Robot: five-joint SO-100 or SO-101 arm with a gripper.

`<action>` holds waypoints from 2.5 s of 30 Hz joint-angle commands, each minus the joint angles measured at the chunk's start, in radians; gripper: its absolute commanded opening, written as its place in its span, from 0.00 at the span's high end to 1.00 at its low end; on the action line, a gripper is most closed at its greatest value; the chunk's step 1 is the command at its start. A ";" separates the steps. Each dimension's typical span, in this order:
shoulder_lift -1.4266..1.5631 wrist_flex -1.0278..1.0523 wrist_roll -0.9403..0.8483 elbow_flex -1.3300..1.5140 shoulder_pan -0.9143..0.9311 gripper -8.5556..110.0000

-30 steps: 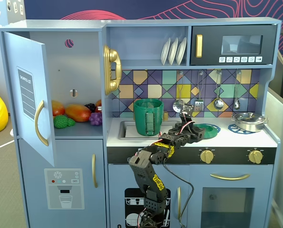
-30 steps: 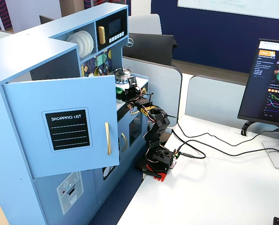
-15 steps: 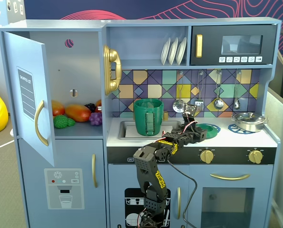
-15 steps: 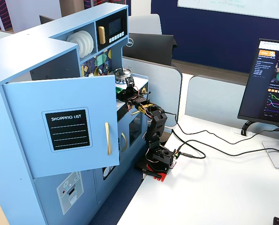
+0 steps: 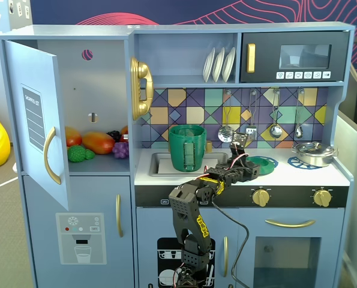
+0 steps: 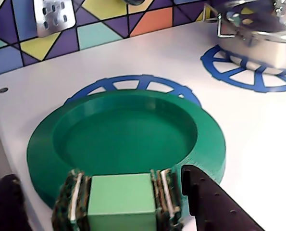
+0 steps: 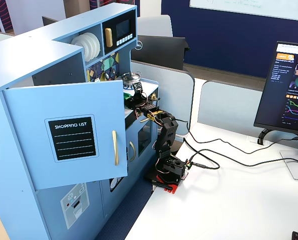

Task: Pick up the lid from the counter and put it on the green recipient

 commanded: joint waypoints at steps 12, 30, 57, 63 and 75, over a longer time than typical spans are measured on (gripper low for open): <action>0.046 0.071 0.003 -0.031 -0.021 0.93; 0.345 0.258 0.028 -0.224 -0.075 0.93; 0.301 0.488 -0.038 -0.538 -0.448 0.93; 0.265 0.491 -0.026 -0.543 -0.465 0.93; 0.244 0.509 -0.014 -0.518 -0.499 0.93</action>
